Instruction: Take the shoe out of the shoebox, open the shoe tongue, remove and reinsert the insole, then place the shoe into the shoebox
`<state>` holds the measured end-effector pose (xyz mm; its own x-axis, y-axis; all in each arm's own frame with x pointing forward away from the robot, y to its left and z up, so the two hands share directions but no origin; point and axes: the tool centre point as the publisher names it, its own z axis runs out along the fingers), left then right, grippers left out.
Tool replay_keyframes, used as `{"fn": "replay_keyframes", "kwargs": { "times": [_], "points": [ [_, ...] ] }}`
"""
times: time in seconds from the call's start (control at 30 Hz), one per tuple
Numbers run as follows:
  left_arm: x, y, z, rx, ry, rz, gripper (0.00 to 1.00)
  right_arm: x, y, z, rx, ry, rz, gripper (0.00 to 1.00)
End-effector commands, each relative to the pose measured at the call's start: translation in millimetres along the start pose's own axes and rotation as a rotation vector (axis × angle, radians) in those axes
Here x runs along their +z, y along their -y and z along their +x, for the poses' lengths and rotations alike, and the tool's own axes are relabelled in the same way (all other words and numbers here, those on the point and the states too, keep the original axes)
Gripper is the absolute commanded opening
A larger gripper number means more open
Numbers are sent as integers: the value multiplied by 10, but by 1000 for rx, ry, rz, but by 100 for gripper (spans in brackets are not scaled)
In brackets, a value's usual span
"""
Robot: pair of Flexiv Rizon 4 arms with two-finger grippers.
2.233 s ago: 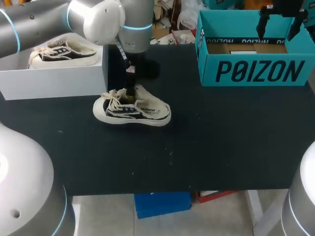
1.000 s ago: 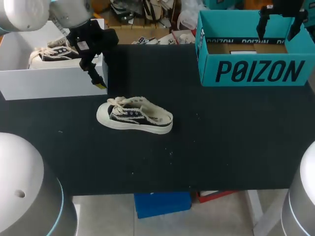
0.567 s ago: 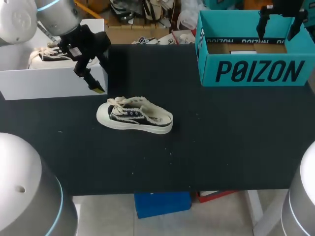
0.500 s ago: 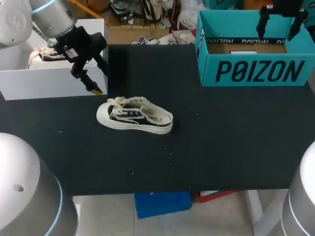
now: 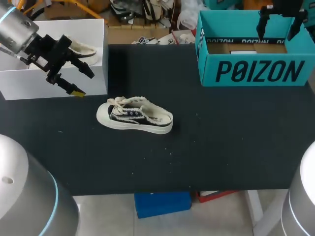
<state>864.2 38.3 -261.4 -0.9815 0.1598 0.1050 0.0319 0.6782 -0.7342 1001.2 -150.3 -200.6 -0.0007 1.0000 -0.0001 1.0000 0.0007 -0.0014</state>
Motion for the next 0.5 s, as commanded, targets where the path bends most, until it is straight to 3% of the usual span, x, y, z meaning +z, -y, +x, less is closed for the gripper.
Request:
{"fn": "replay_keyframes", "kwargs": {
  "times": [0.03, 0.5],
  "points": [
    [30, -11, 115, 16, 48, 18, 100, -3, 1, 1, 0, 0, 0, 100],
    [90, 58, 139, 50, 33, 7, 100, -3, 1, 1, 0, 0, 0, 100]
  ]
}}
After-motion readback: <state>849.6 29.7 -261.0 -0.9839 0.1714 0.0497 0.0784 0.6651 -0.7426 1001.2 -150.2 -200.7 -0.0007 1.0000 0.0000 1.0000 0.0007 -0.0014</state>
